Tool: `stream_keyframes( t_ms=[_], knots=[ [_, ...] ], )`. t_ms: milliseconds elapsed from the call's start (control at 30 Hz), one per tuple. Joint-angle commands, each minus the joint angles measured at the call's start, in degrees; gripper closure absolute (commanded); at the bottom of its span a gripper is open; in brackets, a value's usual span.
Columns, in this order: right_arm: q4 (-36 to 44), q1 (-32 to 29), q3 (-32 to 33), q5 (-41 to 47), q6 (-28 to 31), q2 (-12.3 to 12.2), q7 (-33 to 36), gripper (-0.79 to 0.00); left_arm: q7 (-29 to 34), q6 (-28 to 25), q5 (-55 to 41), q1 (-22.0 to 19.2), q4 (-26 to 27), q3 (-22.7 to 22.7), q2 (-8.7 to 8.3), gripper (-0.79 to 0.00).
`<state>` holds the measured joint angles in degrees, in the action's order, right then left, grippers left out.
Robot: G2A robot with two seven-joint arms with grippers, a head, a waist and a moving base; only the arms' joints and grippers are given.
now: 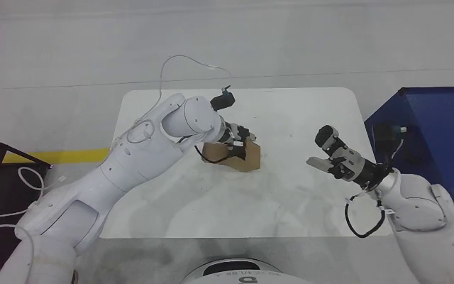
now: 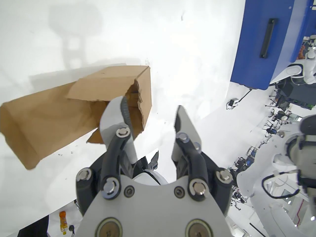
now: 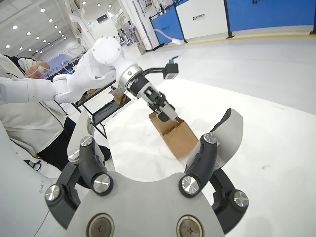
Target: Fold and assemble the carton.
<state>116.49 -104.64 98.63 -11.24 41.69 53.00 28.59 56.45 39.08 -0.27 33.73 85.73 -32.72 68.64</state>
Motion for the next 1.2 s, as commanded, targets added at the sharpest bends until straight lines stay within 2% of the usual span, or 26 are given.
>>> stream_keyframes(
  t_ms=[0,133,233,333,467,567,633,700,733,767,867,933,1000,1067,1167],
  knots=[
    [-0.6,1.0,-2.5,-1.6,-0.9,0.1,0.2,-0.785,-1.0,0.5,-2.4,0.6,0.4,-2.4,-0.2,-0.785],
    [-1.3,3.3,-6.4,-4.2,-2.0,0.4,0.0,-0.785,-4.4,1.2,-10.8,4.4,2.9,-11.9,-1.59,-0.785],
    [-1.4,5.7,-8.8,-7.3,-3.9,0.6,1.0,-0.785,-7.6,1.0,-17.0,11.5,6.5,-21.9,-3.56,-0.785],
    [-0.6,7.1,-10.1,-7.7,-5.1,0.7,0.8,-0.785,-10.2,0.8,-22.2,22.8,11.4,-33.1,-5.79,-0.785],
    [-0.6,7.1,-10.1,-7.7,-5.1,0.7,0.8,-0.785,-11.6,-1.6,-28.7,40.6,17.2,-46.4,-7.85,-0.785],
    [-0.4,7.3,-10.4,-7.9,-5.0,0.7,0.8,-0.785,-11.5,-2.9,-30.6,51.3,19.9,-51.7,-8.64,-0.785],
    [-1.0,8.8,-12.2,-9.0,-6.3,0.9,1.7,-0.785,-10.7,-2.4,-31.7,55.3,21.4,-52.9,-8.9,-0.785],
    [-0.9,11.0,-14.3,-10.1,-7.4,1.1,1.5,-0.785,-10.4,-1.1,-33.1,57.5,22.6,-53.2,-9.01,-0.785],
    [-1.2,12.0,-15.2,-10.2,-7.5,1.2,1.0,-0.785,-10.6,-0.5,-33.8,57.9,22.6,-53.3,-9.03,-0.77],
    [-1.6,12.8,-15.9,-10.7,-7.7,1.3,0.8,-0.785,-11.0,0.6,-34.7,58.3,22.4,-53.1,-9.0,-0.711],
    [-2.3,14.2,-17.1,-12.5,-8.7,1.5,0.1,-0.785,-14.6,3.5,-36.3,58.4,21.6,-51.8,-8.77,-0.69],
    [-2.9,14.5,-17.4,-13.0,-9.0,1.6,-0.7,-0.785,-18.2,4.2,-34.8,57.3,22.0,-50.2,-8.63,-0.668],
    [-3.2,14.2,-17.2,-13.3,-9.2,1.7,-1.5,-0.785,-20.4,4.4,-31.4,56.0,22.6,-47.8,-8.62,-0.72],
    [-3.5,13.7,-16.8,-13.4,-8.9,1.6,-2.0,-0.785,-21.5,5.0,-27.6,54.3,22.9,-45.4,-8.72,-0.748],
    [-3.7,12.8,-15.9,-13.8,-8.9,1.6,-2.7,-0.785,-21.1,6.3,-24.3,51.3,22.5,-42.3,-8.77,-0.736]
  ],
)
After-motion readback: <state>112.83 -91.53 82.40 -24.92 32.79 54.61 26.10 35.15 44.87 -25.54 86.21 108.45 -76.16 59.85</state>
